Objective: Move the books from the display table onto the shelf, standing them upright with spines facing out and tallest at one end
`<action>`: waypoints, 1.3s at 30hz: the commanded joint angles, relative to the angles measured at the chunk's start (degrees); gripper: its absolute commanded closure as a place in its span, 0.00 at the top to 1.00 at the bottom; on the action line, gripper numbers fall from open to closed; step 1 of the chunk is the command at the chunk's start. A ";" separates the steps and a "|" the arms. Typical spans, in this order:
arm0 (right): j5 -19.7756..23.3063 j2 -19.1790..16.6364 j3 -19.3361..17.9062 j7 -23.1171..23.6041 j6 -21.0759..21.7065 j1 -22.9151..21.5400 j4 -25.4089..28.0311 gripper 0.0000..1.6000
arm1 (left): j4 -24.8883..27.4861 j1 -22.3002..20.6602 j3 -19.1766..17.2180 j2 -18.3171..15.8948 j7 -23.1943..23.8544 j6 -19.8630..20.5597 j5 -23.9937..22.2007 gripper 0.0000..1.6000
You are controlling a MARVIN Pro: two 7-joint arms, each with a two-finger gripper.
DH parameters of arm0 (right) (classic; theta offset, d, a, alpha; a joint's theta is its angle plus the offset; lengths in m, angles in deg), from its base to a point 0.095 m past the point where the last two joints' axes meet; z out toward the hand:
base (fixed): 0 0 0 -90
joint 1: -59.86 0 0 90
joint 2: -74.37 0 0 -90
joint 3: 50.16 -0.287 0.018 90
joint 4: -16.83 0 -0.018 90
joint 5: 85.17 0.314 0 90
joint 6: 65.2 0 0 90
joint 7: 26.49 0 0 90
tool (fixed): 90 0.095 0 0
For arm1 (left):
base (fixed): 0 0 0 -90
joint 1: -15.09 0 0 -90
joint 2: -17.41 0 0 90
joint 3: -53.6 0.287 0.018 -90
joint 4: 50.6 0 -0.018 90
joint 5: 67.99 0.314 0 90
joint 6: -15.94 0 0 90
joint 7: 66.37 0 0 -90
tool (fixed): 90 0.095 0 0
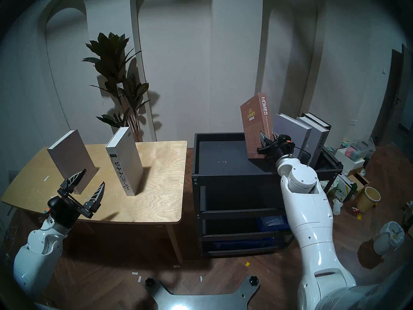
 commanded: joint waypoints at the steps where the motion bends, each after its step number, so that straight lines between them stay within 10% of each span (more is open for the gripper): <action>1: -0.84 -1.25 0.64 0.71 1.01 -1.33 -0.73 0.00 | 0.06 -1.43 -0.34 -0.16 -0.11 -0.67 -0.03 1.00; 18: 0.23 -4.37 -2.19 3.87 8.79 8.83 4.62 0.00 | -0.97 -1.69 -0.54 -0.08 0.12 -0.91 -0.66 1.00; 39: -0.37 -4.33 -2.59 2.81 10.97 7.27 4.84 0.00 | -1.83 -4.20 0.51 -0.62 1.21 -0.12 -1.04 1.00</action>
